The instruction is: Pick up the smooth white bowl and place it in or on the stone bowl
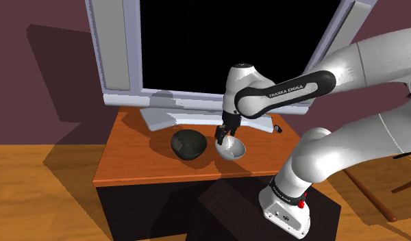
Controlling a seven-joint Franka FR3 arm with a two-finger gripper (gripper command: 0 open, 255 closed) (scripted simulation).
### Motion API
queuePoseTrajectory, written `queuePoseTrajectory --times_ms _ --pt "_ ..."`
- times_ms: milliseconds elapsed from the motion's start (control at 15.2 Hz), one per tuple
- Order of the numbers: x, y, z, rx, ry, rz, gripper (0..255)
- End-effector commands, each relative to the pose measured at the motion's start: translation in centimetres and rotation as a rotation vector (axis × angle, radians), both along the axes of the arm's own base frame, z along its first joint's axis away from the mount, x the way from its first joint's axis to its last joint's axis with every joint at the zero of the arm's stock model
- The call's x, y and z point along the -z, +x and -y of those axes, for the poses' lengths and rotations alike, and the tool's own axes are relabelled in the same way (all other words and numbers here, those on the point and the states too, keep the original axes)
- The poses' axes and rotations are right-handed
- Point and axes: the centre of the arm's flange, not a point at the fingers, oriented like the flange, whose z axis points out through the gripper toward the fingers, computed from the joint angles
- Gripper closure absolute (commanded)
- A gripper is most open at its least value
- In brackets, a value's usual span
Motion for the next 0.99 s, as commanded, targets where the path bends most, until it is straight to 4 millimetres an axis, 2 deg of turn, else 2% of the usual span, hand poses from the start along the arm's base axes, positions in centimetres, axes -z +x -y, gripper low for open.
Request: queuePoseTrajectory --times_ms 0,528,924 --pt "2.4 0.6 -0.8 0.003 0.008 0.006 0" --pt "6.6 0.4 -0.7 0.003 0.008 0.006 0" --pt "6.6 0.4 -0.7 0.003 0.008 0.006 0"
